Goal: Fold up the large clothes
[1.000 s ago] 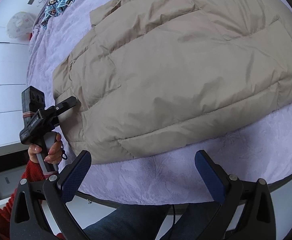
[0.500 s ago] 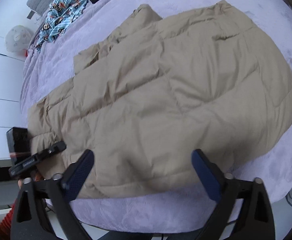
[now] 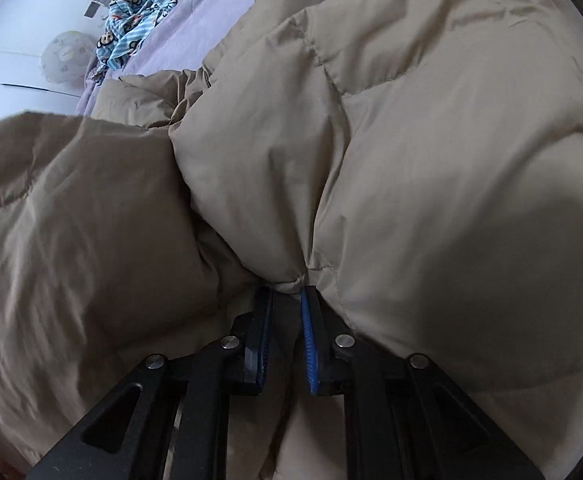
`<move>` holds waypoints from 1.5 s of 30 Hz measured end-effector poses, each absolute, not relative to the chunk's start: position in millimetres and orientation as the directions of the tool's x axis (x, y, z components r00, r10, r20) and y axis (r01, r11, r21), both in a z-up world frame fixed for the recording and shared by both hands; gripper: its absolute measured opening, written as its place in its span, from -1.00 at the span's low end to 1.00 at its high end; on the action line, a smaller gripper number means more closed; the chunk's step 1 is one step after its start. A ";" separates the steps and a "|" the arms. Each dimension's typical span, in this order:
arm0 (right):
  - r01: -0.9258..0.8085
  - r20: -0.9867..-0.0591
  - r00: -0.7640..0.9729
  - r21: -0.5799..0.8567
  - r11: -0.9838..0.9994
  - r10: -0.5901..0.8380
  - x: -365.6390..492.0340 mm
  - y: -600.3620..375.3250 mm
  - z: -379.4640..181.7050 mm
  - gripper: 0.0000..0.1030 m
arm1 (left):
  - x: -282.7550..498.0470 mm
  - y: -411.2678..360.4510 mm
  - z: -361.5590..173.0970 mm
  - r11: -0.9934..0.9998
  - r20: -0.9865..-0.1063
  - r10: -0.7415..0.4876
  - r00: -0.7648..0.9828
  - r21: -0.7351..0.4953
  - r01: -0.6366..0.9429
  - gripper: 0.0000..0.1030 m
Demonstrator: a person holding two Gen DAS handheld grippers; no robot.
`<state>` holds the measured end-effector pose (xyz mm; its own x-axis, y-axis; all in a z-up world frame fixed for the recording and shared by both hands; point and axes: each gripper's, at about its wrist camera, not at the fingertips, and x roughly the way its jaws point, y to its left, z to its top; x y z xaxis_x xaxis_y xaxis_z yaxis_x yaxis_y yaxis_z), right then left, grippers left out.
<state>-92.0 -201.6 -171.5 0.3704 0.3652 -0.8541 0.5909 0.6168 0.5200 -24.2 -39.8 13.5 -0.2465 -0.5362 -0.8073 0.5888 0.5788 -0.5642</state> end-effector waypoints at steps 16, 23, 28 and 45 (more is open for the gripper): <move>0.619 -0.734 0.561 0.679 0.394 0.384 -243.7 -309.2 -124.3 -0.76 | -100.6 -222.4 -13.5 0.536 -0.897 -0.314 -0.309 -0.437 0.723 0.16; 0.634 -0.704 0.596 0.707 0.313 0.386 -303.4 -316.2 -129.1 -0.75 | -113.0 -263.3 -55.9 0.444 -0.799 -0.364 -0.479 -0.601 0.665 0.41; 0.620 -0.708 0.604 0.706 0.343 0.365 -325.8 -313.0 -108.2 -0.01 | -101.3 -262.2 -89.6 0.481 -0.707 -0.405 -0.580 -0.704 0.522 0.41; 0.557 -0.610 0.702 0.792 0.251 0.368 -261.2 -316.3 -74.0 0.52 | -35.8 -199.9 24.0 0.534 -0.826 -0.558 -0.085 -0.436 0.725 0.42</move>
<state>-261.2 -316.3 -74.0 0.7018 0.3679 -0.6100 0.5569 0.2507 0.7919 -35.8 -199.9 24.0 -0.0855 -0.5578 -0.8256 0.7249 0.5336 -0.4356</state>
